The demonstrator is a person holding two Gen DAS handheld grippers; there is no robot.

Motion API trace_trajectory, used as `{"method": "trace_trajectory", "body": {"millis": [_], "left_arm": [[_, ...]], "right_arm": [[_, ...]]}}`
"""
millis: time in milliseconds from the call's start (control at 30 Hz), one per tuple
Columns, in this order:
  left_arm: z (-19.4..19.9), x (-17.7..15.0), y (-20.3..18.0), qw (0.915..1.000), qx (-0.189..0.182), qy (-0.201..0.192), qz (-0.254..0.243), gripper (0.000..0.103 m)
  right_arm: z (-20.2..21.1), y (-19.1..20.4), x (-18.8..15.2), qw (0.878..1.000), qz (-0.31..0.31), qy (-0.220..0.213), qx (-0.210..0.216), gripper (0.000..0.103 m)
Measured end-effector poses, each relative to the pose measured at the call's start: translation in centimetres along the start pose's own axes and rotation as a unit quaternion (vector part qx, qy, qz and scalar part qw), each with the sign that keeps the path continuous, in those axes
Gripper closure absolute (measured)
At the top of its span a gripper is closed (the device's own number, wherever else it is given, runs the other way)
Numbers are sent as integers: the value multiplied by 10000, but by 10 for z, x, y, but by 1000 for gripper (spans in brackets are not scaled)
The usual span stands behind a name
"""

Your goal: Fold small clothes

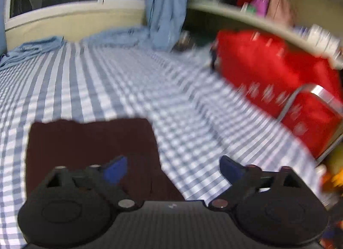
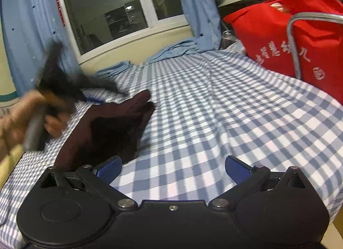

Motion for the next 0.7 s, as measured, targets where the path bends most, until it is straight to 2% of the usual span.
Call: {"method": "trace_trajectory", "body": {"millis": [67,133,200,267,333,367,433,500,567,700], "left_arm": [[41,1,6,9997,145,-203,-34,1],[73,-11,15,9986,440,-238,-177,1],[88,-37,25,9954,900,-111,-293,1],[92,-72,33,9879,1486,137,-420,1],[95,-112,43,9784,2002,358,-376,1],[98,-128,49,9776,2040,441,-274,1],[101,-158,56,9796,1934,544,72,1],[107,-182,63,9793,1905,558,389,1],[111,-198,69,9775,1952,520,615,1],[111,-214,79,9785,1783,450,931,1]], "right_arm": [[-6,9,-3,9999,88,126,34,1],[-16,22,-5,9990,334,213,198,1],[-25,37,-6,9969,579,235,485,2],[-38,57,-4,9907,888,256,994,8],[-58,78,1,9829,1221,417,1313,18],[-67,88,4,9803,1351,467,1364,22],[-88,106,10,9762,1622,529,1337,38],[-106,120,15,9776,1643,694,1120,47],[-120,126,17,9849,1298,879,728,47],[-120,138,5,9945,900,471,237,38]]}}
Point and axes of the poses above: each gripper's, at about its wrist camera, not at the fingertips, and z roughly against the way its jaws point, y to its left, x to its top, the point moved 2 cm from there along -z, roughly the way its jaws point, and after that the axes turned 12 degrees about -z, right-handed, at the moved point
